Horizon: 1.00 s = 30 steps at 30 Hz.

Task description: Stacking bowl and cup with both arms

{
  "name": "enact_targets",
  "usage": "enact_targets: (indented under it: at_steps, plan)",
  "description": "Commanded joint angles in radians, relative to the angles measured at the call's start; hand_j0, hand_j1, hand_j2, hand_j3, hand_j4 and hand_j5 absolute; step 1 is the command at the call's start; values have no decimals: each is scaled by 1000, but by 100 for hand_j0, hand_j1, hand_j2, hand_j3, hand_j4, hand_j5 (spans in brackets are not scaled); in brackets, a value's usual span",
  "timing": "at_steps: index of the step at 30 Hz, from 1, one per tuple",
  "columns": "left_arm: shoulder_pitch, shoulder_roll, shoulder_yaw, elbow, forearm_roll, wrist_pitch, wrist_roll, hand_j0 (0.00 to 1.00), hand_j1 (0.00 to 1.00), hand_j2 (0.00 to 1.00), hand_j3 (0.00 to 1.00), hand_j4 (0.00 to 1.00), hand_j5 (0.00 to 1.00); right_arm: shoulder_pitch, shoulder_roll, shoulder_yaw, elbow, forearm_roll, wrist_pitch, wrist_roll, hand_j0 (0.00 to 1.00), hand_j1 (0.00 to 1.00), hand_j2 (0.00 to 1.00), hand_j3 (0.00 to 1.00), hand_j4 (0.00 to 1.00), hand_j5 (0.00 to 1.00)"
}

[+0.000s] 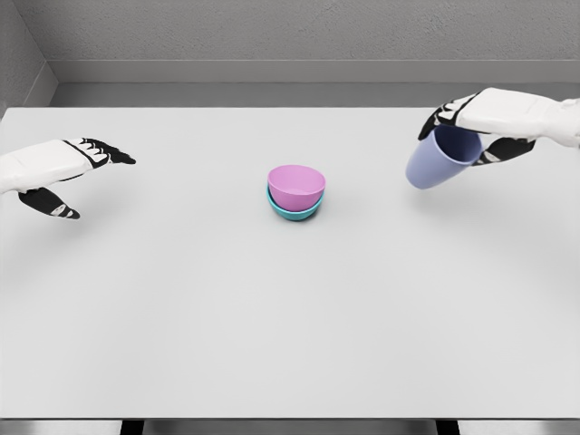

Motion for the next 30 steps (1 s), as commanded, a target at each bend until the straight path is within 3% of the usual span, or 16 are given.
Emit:
enact_targets:
  at_steps: [1, 19, 30]
  plan:
    - [0, 1, 1, 0, 6, 2, 0, 100, 100, 100, 100, 100, 100, 0, 7, 0, 6, -7, 4, 0, 58, 58, 58, 58, 58, 58]
    - [0, 1, 1, 1, 6, 2, 0, 100, 100, 100, 100, 100, 100, -64, 85, 0, 51, -7, 4, 0, 57, 57, 57, 57, 57, 57]
    - [0, 1, 1, 3, 6, 2, 0, 100, 100, 100, 100, 100, 100, -69, 97, 0, 49, -7, 4, 0, 55, 55, 55, 55, 55, 55]
